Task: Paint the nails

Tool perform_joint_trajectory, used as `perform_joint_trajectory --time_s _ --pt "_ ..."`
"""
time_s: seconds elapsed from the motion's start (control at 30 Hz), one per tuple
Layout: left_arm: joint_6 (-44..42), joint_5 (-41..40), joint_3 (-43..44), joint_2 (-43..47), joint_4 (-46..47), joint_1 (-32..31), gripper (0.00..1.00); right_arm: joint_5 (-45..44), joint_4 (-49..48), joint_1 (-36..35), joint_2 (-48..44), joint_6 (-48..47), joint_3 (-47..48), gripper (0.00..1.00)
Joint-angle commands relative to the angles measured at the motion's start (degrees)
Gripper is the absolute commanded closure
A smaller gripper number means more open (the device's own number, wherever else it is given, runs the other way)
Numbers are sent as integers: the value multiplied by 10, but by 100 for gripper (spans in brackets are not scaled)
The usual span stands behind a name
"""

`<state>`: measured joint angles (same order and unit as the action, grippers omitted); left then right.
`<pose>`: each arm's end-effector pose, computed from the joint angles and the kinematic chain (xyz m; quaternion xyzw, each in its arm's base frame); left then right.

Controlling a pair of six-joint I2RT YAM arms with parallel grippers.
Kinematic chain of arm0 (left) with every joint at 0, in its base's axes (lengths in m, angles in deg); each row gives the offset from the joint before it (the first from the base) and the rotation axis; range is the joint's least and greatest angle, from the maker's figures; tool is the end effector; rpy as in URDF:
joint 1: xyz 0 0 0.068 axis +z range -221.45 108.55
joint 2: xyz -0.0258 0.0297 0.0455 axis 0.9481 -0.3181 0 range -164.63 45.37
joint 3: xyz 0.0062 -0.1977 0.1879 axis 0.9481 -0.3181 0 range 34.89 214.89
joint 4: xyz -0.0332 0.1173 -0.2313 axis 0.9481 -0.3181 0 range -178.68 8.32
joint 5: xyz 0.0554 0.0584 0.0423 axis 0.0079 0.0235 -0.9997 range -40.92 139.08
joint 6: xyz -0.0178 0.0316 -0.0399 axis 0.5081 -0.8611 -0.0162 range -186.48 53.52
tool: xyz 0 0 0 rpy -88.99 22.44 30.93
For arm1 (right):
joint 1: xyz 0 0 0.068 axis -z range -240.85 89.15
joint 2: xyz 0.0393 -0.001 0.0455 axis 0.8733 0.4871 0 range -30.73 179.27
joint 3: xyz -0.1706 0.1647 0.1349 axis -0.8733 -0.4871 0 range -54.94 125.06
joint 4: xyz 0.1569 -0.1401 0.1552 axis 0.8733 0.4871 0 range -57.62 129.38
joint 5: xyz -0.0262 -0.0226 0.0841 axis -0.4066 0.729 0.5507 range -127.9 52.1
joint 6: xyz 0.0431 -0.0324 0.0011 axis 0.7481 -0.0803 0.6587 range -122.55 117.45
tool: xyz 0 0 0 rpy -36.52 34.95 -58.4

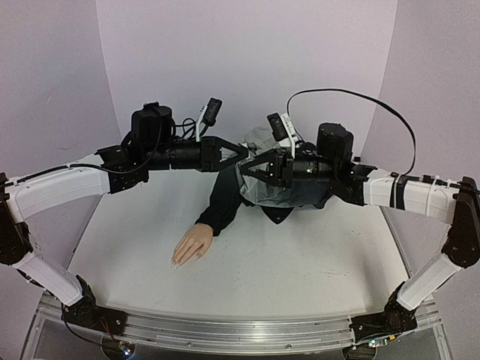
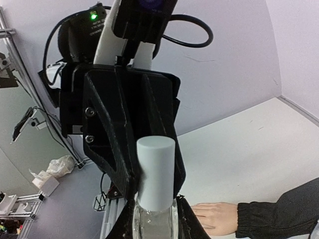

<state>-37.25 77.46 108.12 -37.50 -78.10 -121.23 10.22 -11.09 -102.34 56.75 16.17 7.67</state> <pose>0.2089 -0.2732 0.3825 0.2898 0.6800 -0.5531 0.3843 0.2436 0.2507 0.3598 -0.4298 0.4570 0.5777 0.5222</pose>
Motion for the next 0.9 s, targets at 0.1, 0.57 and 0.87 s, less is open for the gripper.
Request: perform_joint_trajectory --time_s 0.1,0.57,0.87 --pt "-31 -80 95 -50 -61 -3 100 -269 34 -10 11 -112 42 100" --pt "-8 -200 217 -140 -185 -3 98 -607 -9 -101 68 -249 78 100" --pt "-8 -196 142 -46 -175 -2 33 -200 -9 -11 4 -124 24 100"
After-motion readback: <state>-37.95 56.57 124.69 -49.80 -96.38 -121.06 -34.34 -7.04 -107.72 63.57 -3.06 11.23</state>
